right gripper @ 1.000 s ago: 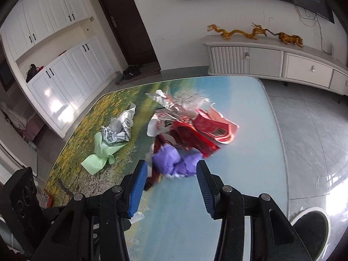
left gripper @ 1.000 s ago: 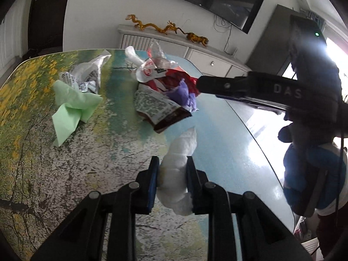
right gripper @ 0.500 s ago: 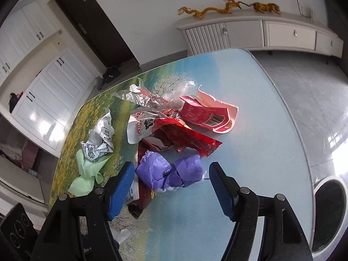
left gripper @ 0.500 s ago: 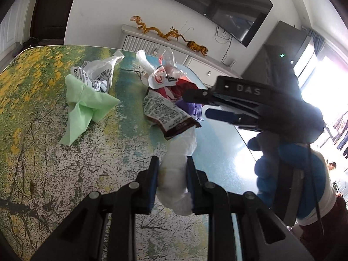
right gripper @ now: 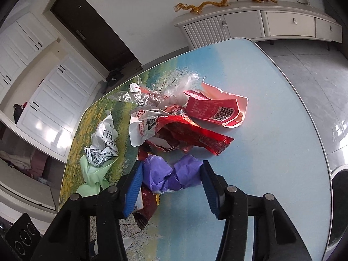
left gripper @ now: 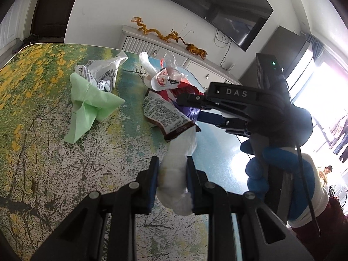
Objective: Collect trash
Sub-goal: 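Grasp the purple plastic bag with the right gripper, then carry the white cup and purple bag over the trash bin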
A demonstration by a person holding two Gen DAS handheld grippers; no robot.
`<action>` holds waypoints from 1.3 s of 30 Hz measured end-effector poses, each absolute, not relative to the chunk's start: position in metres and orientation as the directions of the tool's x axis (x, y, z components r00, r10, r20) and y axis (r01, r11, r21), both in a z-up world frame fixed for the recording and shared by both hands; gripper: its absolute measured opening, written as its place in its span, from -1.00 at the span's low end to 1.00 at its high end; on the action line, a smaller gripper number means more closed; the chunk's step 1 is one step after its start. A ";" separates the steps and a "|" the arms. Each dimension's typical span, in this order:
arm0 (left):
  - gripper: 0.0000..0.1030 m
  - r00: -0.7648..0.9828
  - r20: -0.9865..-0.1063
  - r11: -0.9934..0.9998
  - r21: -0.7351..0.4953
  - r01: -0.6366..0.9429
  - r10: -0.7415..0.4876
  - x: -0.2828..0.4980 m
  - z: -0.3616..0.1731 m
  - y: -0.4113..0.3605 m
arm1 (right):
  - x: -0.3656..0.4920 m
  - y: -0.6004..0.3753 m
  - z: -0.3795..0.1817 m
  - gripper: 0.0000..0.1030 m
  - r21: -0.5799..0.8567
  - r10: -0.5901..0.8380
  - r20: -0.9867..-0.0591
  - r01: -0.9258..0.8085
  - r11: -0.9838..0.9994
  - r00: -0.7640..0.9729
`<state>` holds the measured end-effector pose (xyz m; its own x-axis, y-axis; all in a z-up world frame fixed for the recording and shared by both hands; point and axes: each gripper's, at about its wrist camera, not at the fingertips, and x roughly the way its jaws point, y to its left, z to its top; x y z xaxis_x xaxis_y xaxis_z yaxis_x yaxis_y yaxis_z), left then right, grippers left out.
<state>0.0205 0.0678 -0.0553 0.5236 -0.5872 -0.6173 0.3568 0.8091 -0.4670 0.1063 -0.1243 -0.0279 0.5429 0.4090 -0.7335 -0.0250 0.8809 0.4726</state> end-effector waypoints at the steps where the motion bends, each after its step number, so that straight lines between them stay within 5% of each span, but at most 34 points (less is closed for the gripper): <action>1: -0.57 0.525 -0.616 0.809 -0.467 0.357 -0.587 0.019 -0.055 0.069 | 0.106 -0.123 -0.028 -0.07 0.474 0.411 -0.732 -0.028 0.880 0.544; 39: -0.57 0.595 -0.598 0.844 -0.389 0.370 -0.537 -0.005 0.023 0.018 | -0.015 -0.237 0.034 -0.17 0.632 0.489 -0.502 -0.083 0.771 0.714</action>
<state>-0.0046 0.0182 0.0230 0.5951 -0.5370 -0.5978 0.3701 0.8435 -0.3892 -0.0145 -0.2374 0.0342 0.7139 0.4886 -0.5017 -0.0833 0.7706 0.6319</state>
